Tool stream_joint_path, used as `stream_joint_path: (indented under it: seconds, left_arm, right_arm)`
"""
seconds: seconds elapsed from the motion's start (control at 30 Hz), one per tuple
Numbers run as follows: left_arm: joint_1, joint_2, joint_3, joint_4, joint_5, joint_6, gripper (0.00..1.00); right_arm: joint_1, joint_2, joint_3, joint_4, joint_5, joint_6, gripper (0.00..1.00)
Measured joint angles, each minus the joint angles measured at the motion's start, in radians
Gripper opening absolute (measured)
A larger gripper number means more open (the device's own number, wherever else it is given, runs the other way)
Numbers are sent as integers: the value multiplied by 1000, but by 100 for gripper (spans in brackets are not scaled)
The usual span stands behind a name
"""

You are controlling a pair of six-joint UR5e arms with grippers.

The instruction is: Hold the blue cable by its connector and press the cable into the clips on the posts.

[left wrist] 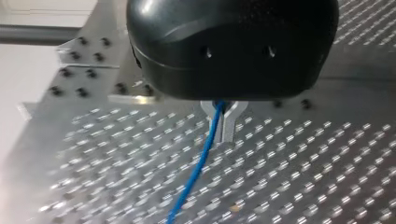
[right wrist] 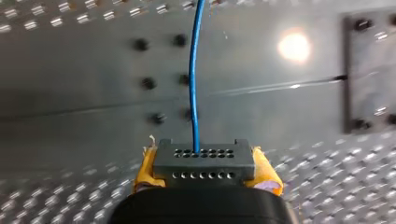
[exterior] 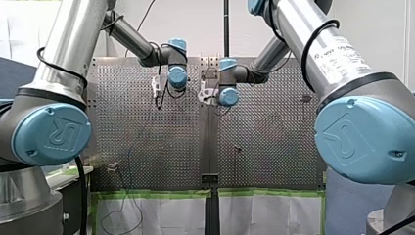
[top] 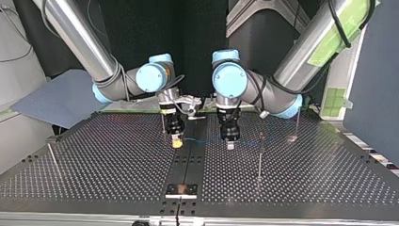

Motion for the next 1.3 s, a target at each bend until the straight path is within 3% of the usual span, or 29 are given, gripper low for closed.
stream_joint_path:
  seconds: [0.33, 0.6, 0.93, 1.3]
  left_arm:
    - [-46, -96, -16, 17, -3, -4, 0]
    - [-64, -111, -83, 85, -36, 1, 0]
    - [-84, -123, -171, 177, -39, 12, 0]
    - [-122, -201, -192, 240, -42, 20, 0]
  right_arm:
    - [-14, 0, 95, -9, 23, -1, 0]
    - [-23, 0, 167, -30, 45, -11, 0]
    - [-24, 0, 245, -57, 59, -16, 0]
    - [-27, 0, 325, -106, 86, -17, 0]
